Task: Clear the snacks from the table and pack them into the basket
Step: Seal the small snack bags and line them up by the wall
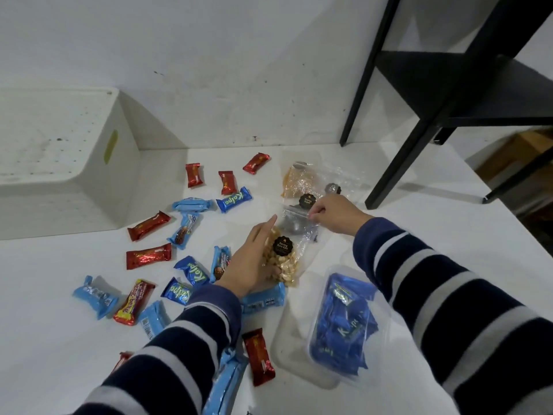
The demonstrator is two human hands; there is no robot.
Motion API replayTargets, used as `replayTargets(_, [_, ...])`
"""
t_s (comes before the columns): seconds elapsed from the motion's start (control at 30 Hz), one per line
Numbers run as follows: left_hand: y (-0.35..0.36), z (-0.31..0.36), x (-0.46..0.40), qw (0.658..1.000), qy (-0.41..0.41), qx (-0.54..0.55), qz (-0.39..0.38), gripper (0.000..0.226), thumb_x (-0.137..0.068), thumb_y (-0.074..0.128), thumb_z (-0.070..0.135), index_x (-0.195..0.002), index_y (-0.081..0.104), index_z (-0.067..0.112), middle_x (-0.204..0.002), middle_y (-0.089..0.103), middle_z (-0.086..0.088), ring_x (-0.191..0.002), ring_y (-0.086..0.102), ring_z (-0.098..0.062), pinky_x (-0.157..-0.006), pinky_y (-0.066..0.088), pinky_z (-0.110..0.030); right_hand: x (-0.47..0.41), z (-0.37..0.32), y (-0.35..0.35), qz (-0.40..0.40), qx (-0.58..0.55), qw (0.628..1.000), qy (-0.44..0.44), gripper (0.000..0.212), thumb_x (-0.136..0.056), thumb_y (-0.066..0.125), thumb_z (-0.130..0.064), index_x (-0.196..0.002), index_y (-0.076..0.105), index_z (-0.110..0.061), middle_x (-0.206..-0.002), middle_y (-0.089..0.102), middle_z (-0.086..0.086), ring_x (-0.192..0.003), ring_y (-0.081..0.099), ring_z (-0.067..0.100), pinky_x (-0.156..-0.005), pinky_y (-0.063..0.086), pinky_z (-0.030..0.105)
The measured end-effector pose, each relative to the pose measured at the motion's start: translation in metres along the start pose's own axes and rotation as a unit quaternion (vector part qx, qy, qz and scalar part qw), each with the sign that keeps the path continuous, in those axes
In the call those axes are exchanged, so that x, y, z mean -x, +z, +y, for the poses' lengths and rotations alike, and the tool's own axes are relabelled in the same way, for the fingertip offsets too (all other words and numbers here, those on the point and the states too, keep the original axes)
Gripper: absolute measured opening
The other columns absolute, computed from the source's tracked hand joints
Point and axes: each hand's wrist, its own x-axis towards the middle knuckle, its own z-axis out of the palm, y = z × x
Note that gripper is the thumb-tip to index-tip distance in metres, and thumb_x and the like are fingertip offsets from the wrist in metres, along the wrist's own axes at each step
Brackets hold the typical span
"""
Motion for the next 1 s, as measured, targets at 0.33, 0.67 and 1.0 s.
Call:
replayTargets(0.33, [0.009, 0.002, 0.002, 0.999, -0.004, 0.006, -0.031, 0.107, -0.076, 0.073, 0.002, -0.148, 0.005, 0.043, -0.147, 0.033, 0.004, -0.131, 0.04, -0.019, -0.103, 0.034, -0.026, 0.019, 0.016, 0.015, 0.053, -0.076, 0.996, 0.014, 0.019, -0.092, 0.054, -0.013, -0.097, 0.07, -0.003, -0.092, 0.063, 0.0, -0.088, 0.055, 0.02, -0.066, 0.038, 0.015])
replayTargets(0.67, [0.011, -0.003, 0.0, 0.999, 0.007, -0.01, -0.032, 0.108, -0.076, 0.072, 0.003, -0.148, 0.005, 0.046, -0.143, 0.035, 0.01, -0.128, 0.041, -0.013, -0.102, 0.028, -0.02, 0.009, 0.011, 0.021, 0.069, -0.078, 0.994, 0.019, 0.017, -0.091, 0.058, -0.016, -0.091, 0.07, -0.003, -0.095, 0.066, 0.011, -0.075, 0.054, 0.012, -0.07, 0.042, 0.019])
replayTargets(1.0, [0.013, -0.007, -0.004, 0.999, 0.02, -0.018, -0.039, 0.109, -0.074, 0.074, 0.005, -0.148, 0.005, 0.044, -0.144, 0.034, 0.009, -0.13, 0.041, -0.013, -0.108, 0.03, -0.024, 0.001, 0.0, 0.021, 0.075, -0.08, 0.994, -0.004, 0.016, -0.09, 0.06, -0.016, -0.092, 0.073, -0.008, -0.101, 0.071, 0.004, -0.078, 0.058, 0.013, -0.079, 0.044, 0.025])
